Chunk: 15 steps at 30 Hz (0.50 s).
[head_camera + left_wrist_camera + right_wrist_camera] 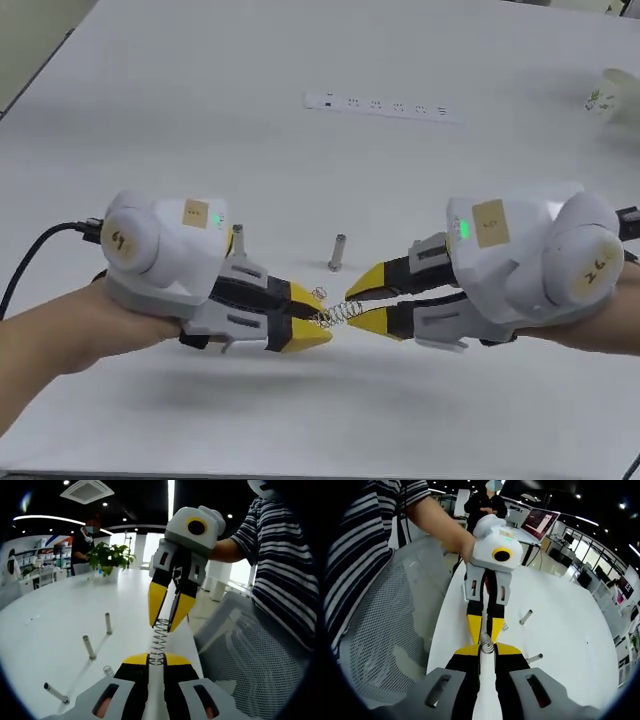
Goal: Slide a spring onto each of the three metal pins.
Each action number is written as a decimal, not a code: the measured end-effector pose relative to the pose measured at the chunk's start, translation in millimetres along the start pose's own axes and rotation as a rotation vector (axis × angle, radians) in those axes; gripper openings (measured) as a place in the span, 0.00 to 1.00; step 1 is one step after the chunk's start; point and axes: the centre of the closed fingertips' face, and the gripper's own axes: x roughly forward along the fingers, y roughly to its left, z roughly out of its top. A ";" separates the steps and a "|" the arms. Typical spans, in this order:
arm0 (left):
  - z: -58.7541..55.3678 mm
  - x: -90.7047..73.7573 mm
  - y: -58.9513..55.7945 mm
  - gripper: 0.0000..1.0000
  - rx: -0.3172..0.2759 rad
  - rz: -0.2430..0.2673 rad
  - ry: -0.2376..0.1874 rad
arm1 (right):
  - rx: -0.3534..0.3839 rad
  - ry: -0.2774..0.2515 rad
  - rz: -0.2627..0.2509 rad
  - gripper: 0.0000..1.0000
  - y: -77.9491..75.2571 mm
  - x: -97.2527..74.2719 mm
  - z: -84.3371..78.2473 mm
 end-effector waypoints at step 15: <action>1.8 2.5 -1.2 0.02 0.018 0.000 0.006 | 0.056 -0.113 -0.041 0.07 -1.7 7.0 21.8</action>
